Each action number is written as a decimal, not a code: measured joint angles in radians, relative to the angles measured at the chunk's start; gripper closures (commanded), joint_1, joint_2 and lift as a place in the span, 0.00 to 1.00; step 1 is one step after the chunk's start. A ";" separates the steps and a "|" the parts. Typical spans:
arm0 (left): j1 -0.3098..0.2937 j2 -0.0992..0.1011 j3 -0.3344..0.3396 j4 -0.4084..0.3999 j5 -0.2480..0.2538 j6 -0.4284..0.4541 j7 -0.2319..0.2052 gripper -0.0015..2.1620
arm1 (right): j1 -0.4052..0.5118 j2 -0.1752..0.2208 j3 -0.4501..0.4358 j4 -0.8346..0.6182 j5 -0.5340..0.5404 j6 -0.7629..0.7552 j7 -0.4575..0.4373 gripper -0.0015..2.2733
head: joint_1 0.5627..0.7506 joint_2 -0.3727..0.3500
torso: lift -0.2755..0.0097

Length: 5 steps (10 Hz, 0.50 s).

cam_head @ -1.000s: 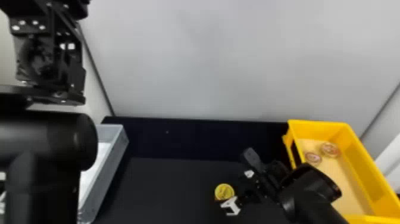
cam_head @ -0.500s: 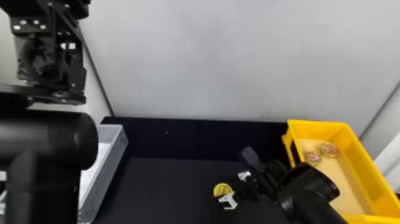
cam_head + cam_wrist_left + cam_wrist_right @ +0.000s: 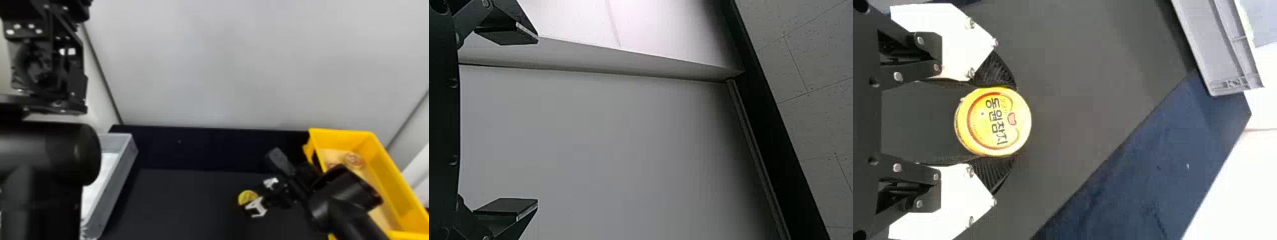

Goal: Pick up the round yellow can and place it in the yellow rectangular box

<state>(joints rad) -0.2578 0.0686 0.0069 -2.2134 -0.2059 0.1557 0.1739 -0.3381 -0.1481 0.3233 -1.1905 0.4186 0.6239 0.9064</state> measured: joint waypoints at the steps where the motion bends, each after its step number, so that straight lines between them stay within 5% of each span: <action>1: 0.002 0.002 0.004 -0.007 -0.001 0.008 -0.001 0.06 | 0.032 -0.028 -0.041 -0.152 0.057 0.079 0.064 0.29 | 0.53 0.59 | 0.93; 5: -0.008 0.024 0.004 -0.022 -0.006 0.038 -0.008 0.06 | 0.019 -0.139 -0.287 -0.564 0.287 0.314 0.220 0.29 | 0.53 0.59 | 0.93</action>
<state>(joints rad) -0.2660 0.0924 0.0110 -2.2358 -0.2118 0.1941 0.1660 -0.3196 -0.2869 0.0363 -1.7549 0.7055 0.9378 1.1259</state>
